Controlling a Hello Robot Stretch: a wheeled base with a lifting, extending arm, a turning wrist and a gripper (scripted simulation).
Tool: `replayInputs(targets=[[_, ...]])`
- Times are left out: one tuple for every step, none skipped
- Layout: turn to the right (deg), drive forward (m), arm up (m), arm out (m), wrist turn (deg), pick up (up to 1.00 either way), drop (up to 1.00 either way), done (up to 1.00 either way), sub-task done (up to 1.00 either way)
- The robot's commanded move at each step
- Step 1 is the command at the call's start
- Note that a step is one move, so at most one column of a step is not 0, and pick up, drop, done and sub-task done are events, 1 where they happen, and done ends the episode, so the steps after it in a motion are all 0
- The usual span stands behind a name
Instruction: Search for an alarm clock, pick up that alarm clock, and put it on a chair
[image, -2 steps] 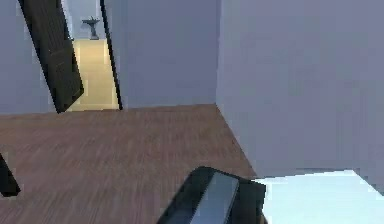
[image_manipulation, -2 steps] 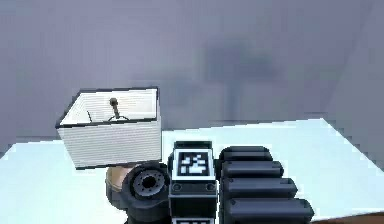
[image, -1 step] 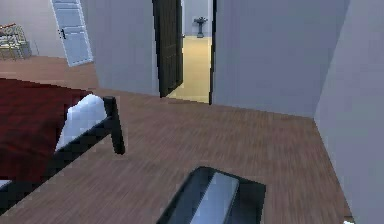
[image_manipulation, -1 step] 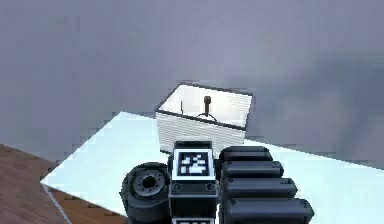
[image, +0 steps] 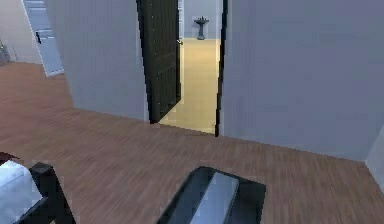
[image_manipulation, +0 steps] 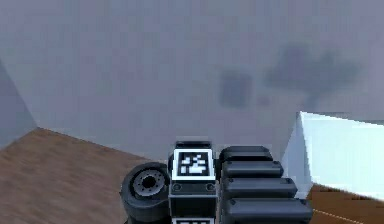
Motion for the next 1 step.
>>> replayInputs(targets=[[-3.0, 0.00, 0.00, 0.00, 0.0, 0.00, 0.00, 0.00, 0.00]])
